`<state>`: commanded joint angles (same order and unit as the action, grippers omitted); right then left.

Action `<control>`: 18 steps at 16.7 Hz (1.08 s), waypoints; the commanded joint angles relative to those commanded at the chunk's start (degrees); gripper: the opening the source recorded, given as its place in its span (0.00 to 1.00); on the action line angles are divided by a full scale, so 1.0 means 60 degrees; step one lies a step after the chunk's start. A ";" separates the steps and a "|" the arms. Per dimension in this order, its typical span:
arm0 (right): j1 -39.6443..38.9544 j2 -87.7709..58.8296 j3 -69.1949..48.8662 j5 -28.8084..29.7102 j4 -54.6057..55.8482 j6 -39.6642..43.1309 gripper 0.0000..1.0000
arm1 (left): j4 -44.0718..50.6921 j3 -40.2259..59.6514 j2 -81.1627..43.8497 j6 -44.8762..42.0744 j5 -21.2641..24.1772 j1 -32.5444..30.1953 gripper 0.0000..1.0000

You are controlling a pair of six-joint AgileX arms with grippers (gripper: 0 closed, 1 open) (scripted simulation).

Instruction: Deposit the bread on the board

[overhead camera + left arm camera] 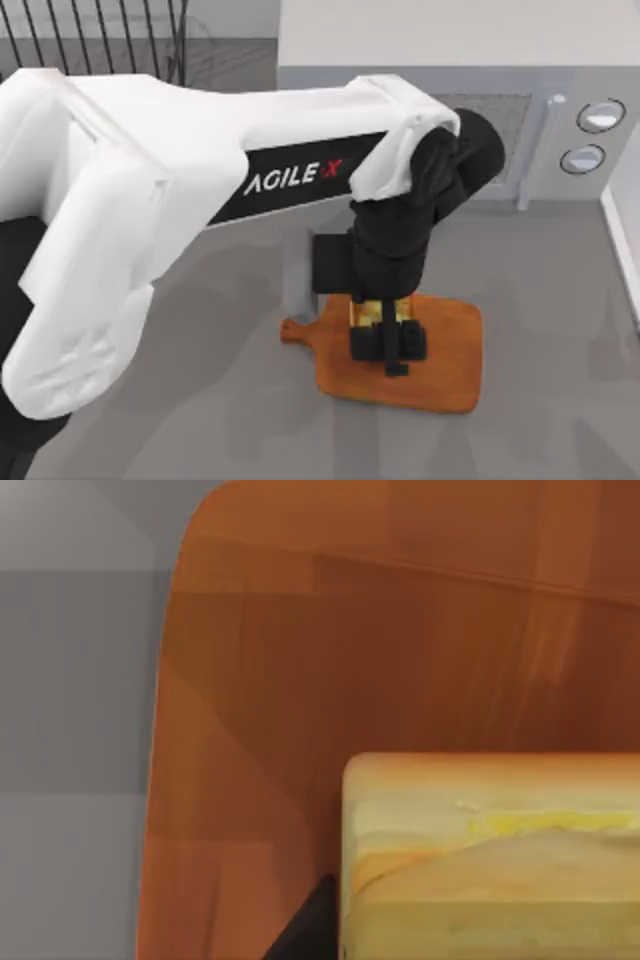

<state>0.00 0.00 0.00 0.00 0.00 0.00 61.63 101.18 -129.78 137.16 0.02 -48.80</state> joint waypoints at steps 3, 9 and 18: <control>0.0000 0.0000 0.0000 0.0000 0.0000 0.0000 1.00 | 0.0000 0.0000 0.0000 0.0000 0.0000 0.0000 0.23; 0.0000 0.0000 0.0000 0.0000 0.0000 0.0000 1.00 | 0.0000 0.0000 0.0000 0.0000 0.0000 0.0000 0.68; 0.0000 0.0000 0.0000 0.0000 0.0000 0.0000 1.00 | 0.0000 0.0000 0.0000 0.0000 0.0000 0.0000 1.00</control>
<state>0.00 0.00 0.00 0.00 0.00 0.00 61.63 101.18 -129.78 137.16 0.02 -48.80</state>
